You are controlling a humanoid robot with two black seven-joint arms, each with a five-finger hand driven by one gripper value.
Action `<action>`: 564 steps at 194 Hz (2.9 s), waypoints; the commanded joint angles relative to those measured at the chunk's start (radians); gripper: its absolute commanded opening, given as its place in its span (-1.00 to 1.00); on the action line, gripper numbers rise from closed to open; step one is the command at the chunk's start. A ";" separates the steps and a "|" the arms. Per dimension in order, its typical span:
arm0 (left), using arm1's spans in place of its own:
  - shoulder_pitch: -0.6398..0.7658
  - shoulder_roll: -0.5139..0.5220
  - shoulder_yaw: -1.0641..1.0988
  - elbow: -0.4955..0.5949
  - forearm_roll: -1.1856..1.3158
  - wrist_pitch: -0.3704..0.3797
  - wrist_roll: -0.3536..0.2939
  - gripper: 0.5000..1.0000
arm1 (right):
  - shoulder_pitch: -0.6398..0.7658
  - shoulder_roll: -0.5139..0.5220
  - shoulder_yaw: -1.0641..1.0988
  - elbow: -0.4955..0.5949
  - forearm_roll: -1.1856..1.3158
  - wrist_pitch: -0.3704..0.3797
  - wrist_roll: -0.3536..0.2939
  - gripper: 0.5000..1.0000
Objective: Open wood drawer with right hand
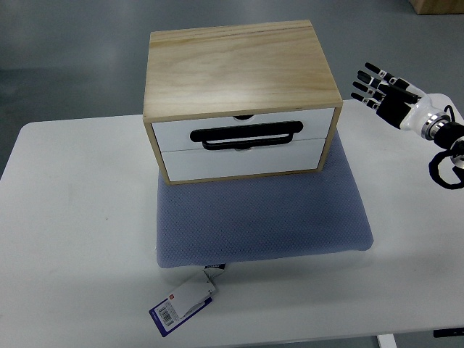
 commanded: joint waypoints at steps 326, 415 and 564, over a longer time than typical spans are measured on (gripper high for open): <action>0.000 0.000 -0.001 -0.003 -0.005 0.000 0.000 1.00 | 0.037 -0.477 -0.041 0.414 -0.273 0.215 0.109 0.74; 0.000 0.000 -0.001 -0.003 -0.005 0.000 0.000 1.00 | 0.044 -0.607 -0.045 0.894 -0.477 0.232 0.120 0.74; 0.000 0.000 -0.001 -0.003 -0.005 0.000 0.000 1.00 | 0.175 -0.351 -0.223 1.009 -0.965 0.232 0.063 0.74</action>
